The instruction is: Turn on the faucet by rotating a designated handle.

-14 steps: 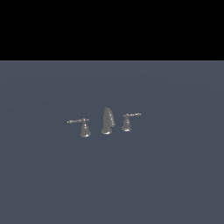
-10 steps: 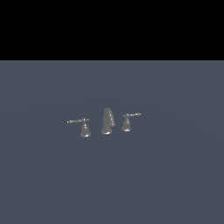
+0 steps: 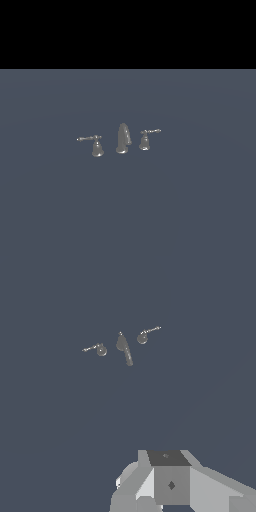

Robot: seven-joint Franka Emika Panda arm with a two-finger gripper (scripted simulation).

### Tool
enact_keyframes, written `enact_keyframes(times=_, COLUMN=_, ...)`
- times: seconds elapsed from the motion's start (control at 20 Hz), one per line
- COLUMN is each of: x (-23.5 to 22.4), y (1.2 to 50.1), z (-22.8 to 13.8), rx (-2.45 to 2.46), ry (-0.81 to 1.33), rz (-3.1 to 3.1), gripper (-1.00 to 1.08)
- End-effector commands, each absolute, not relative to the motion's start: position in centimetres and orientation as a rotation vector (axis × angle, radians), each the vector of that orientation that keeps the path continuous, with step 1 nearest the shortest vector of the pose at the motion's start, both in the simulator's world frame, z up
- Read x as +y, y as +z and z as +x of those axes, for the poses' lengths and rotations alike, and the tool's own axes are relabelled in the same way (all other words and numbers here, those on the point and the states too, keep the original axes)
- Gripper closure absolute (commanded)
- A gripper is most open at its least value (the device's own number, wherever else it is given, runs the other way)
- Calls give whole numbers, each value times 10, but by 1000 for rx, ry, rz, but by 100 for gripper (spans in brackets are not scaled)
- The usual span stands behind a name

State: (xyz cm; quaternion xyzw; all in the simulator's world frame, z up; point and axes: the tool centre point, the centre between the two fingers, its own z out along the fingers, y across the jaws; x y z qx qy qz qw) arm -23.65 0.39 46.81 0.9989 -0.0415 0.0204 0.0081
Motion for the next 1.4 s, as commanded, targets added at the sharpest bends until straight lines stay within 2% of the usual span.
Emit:
enact_keyframes(times=0.0, x=7, y=456, z=-227, rx=-189, ry=61, rz=3120, gripper=108)
enact_keyframes(times=0.7, x=18, y=359, z=-148, rx=-670, ry=46, rz=3060, gripper=108)
enact_keyframes(times=1.35, x=8, y=271, z=-75, rx=-1090, ry=32, rz=2943, gripper=108)
